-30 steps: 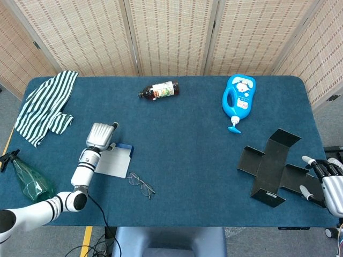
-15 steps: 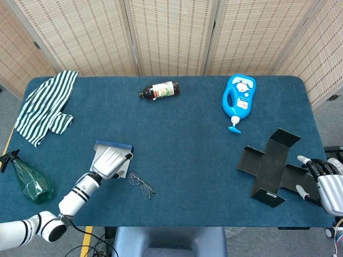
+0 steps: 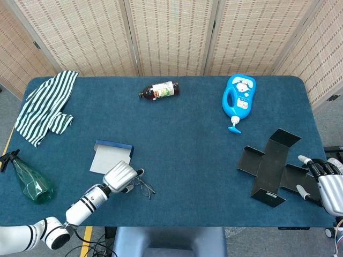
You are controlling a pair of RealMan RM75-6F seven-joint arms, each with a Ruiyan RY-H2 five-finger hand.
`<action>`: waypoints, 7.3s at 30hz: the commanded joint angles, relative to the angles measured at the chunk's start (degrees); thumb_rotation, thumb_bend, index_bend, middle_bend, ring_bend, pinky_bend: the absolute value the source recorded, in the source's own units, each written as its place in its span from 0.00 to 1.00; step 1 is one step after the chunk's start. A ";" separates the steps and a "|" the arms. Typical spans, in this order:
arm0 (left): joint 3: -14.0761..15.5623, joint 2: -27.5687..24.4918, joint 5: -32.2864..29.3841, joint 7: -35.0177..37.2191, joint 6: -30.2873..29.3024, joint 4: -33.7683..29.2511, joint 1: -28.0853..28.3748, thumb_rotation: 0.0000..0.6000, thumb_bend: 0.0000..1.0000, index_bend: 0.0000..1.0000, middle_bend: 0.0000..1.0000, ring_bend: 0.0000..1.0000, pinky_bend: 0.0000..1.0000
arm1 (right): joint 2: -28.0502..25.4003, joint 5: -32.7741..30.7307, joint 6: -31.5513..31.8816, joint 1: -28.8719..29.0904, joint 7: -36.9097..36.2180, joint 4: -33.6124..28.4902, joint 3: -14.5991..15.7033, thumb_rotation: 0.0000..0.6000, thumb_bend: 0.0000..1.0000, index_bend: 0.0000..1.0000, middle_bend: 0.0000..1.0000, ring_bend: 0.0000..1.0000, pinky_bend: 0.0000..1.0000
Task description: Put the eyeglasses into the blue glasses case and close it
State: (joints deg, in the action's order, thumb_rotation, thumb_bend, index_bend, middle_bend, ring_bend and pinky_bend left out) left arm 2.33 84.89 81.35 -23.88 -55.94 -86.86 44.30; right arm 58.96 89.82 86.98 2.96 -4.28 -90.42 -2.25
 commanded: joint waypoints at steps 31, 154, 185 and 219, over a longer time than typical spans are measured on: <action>-0.92 7.76 3.56 3.08 3.04 10.76 0.08 1.00 0.44 0.52 0.96 0.93 1.00 | -0.11 -0.58 0.66 -0.62 -0.46 0.23 -0.09 1.00 0.27 0.17 0.36 0.25 0.24; -7.73 -4.52 -16.67 -14.57 4.51 16.07 -9.40 1.00 0.32 0.28 0.96 0.93 1.00 | -0.57 -0.54 0.30 -0.18 -0.20 -0.43 -0.53 1.00 0.26 0.17 0.36 0.25 0.25; -6.30 -1.73 -29.64 -22.28 6.99 14.52 -3.32 1.00 0.32 0.28 0.96 0.93 1.00 | -0.71 -0.83 1.08 -0.86 -0.48 -0.32 -0.40 1.00 0.27 0.17 0.36 0.25 0.25; -3.72 -2.55 -28.55 -20.32 6.46 8.81 -1.36 1.00 0.32 0.27 0.95 0.92 0.99 | -0.57 -0.74 1.26 -0.96 -1.19 0.21 -0.45 1.00 0.26 0.17 0.36 0.25 0.25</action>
State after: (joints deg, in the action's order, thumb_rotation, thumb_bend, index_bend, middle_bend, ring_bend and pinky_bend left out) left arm -1.25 82.11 52.99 -44.19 -49.47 -78.29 42.75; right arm 58.39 89.07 88.23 1.99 -5.47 -90.19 -2.70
